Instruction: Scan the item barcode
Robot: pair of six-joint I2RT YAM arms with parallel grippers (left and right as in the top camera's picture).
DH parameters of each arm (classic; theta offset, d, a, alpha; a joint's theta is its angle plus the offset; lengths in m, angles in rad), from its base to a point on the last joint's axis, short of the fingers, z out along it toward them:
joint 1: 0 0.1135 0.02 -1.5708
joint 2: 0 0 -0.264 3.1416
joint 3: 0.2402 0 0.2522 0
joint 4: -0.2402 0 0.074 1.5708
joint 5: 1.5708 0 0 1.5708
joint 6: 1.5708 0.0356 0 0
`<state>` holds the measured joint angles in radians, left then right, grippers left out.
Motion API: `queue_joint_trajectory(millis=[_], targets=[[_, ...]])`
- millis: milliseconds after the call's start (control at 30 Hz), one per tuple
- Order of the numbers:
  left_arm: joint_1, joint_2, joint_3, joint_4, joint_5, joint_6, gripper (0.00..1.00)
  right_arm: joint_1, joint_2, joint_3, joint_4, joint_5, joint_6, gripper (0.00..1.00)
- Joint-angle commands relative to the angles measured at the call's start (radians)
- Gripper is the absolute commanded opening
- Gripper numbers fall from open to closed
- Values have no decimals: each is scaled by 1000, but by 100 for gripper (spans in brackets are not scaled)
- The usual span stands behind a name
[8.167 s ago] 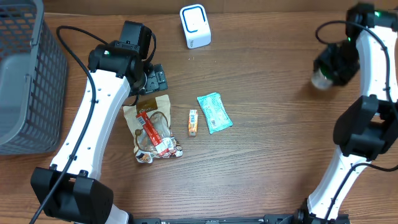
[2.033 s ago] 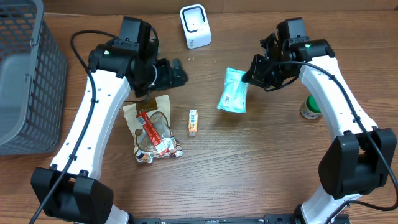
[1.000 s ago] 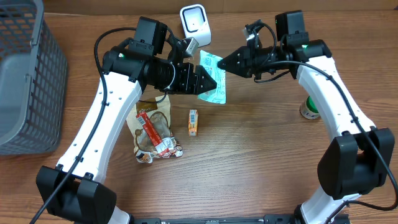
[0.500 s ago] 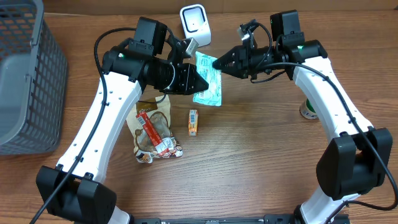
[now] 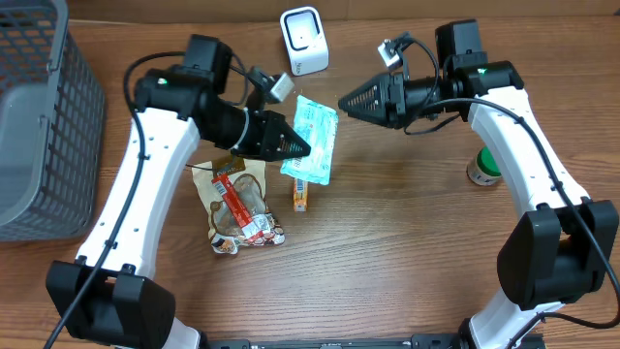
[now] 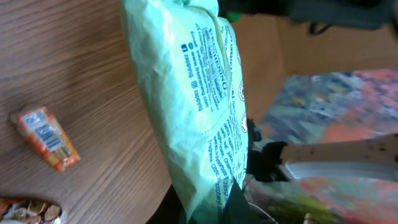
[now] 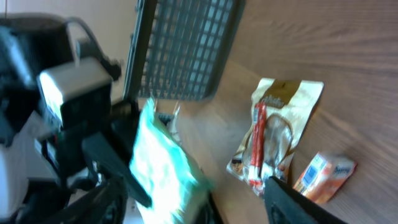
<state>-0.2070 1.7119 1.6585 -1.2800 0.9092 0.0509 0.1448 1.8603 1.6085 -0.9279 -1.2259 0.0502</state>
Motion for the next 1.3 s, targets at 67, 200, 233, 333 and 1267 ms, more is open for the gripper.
queue_joint_trajectory(millis=[67,200,233,333,1267], targets=[[30,-11,14,-33,204,153,4,6,-4,11,-90,-98,-241,57],[14,-11,14,-62,206,192,4,6,-4,11,-100,-172,-242,50],[10,-11,14,-67,206,201,4,6,-4,11,-100,-194,-242,50],[9,-11,14,-74,201,208,4,13,-4,11,-106,-253,-242,49],[-9,-11,14,-71,66,207,4,93,-4,11,-96,-126,-242,4]])
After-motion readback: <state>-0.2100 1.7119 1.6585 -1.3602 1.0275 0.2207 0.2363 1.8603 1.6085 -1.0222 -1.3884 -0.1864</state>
